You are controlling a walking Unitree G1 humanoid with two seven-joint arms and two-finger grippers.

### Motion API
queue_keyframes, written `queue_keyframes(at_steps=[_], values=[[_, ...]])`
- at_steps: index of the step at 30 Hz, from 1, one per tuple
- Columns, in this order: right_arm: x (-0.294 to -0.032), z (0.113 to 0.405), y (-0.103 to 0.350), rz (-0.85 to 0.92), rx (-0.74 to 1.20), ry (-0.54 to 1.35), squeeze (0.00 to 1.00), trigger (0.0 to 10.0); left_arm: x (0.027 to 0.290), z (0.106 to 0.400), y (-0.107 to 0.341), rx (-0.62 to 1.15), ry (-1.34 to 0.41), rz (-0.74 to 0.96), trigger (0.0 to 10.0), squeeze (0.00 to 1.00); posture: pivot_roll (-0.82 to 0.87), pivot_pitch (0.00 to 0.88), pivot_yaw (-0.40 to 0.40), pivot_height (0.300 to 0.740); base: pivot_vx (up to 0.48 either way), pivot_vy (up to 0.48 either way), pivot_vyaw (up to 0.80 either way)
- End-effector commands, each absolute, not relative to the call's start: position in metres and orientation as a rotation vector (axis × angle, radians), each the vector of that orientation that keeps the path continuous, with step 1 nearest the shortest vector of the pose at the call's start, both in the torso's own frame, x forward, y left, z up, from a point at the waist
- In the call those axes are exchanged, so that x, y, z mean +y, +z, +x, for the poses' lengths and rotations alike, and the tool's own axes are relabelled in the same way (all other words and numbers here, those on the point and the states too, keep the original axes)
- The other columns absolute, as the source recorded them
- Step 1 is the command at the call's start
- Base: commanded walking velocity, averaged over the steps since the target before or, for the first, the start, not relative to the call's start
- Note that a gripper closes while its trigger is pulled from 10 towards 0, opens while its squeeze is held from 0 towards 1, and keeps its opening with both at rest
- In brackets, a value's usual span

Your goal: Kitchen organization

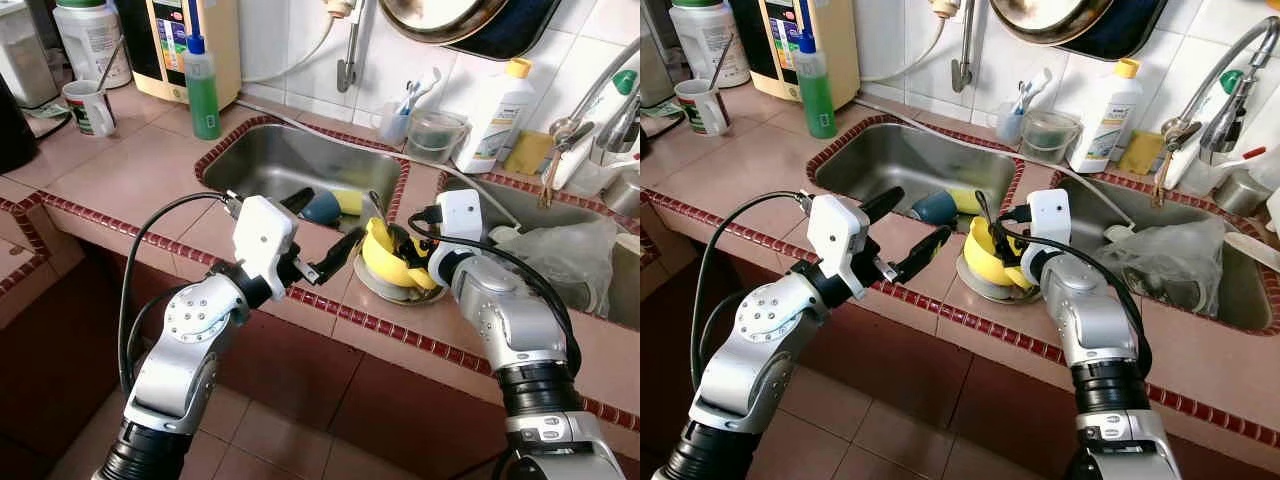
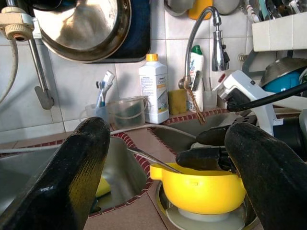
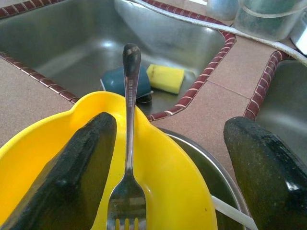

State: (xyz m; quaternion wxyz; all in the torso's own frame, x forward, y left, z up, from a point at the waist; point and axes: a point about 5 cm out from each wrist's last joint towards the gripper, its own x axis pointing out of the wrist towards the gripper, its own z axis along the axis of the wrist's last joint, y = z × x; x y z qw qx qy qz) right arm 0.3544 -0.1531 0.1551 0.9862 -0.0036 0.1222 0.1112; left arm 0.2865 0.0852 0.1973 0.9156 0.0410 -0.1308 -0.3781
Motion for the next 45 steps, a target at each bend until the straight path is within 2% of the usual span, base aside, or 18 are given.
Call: queue_keyframes(at_steps=[1,13,21,25,26,27,28,32,36,45], values=[[-0.158,0.357,0.157,-0.016,0.257,0.199,0.0,8.1,0.083,0.285,0.203,-0.286,-0.789,0.082,10.0,0.0,0.05,0.036,-0.081,0.74,0.0,0.0,0.0],[-0.159,0.366,0.164,0.027,0.274,0.198,0.0,8.7,0.084,0.283,0.202,-0.283,-0.786,0.08,10.0,0.0,0.05,0.048,-0.078,0.74,0.0,0.0,0.0],[-0.165,0.375,0.174,0.031,0.295,0.213,0.0,8.4,0.084,0.282,0.203,-0.28,-0.783,0.076,10.0,0.0,0.06,0.063,-0.085,0.74,0.0,0.0,0.0],[-0.165,0.377,0.183,0.049,0.289,0.238,0.0,8.7,0.084,0.281,0.203,-0.279,-0.781,0.078,10.0,0.0,0.06,0.071,-0.093,0.74,0.0,0.0,0.0],[-0.165,0.378,0.191,0.064,0.295,0.254,0.0,9.3,0.084,0.28,0.203,-0.277,-0.777,0.076,10.0,0.0,0.06,0.071,-0.093,0.74,0.0,0.0,0.0],[-0.166,0.378,0.193,0.071,0.301,0.262,0.0,9.3,0.084,0.28,0.203,-0.277,-0.775,0.075,10.0,0.0,0.06,0.071,-0.093,0.74,0.0,0.0,0.0],[-0.168,0.378,0.199,0.089,0.304,0.277,0.0,10.0,0.084,0.28,0.203,-0.278,-0.773,0.074,10.0,0.0,0.06,0.073,-0.1,0.74,0.0,0.0,0.0],[-0.17,0.377,0.209,0.124,0.332,0.341,0.0,10.0,0.084,0.279,0.203,-0.278,-0.77,0.069,10.0,0.0,0.05,0.075,-0.106,0.74,0.0,0.0,0.0],[-0.178,0.376,0.217,0.03,0.301,0.36,0.0,10.0,0.083,0.278,0.203,-0.278,-0.766,0.066,10.0,0.0,0.05,0.079,-0.113,0.74,0.0,0.0,0.0],[-0.194,0.369,0.207,-0.049,0.462,0.42,0.0,9.8,0.081,0.277,0.202,-0.279,-0.756,0.055,10.0,0.0,0.04,0.083,-0.125,0.74,0.0,0.0,0.0]])
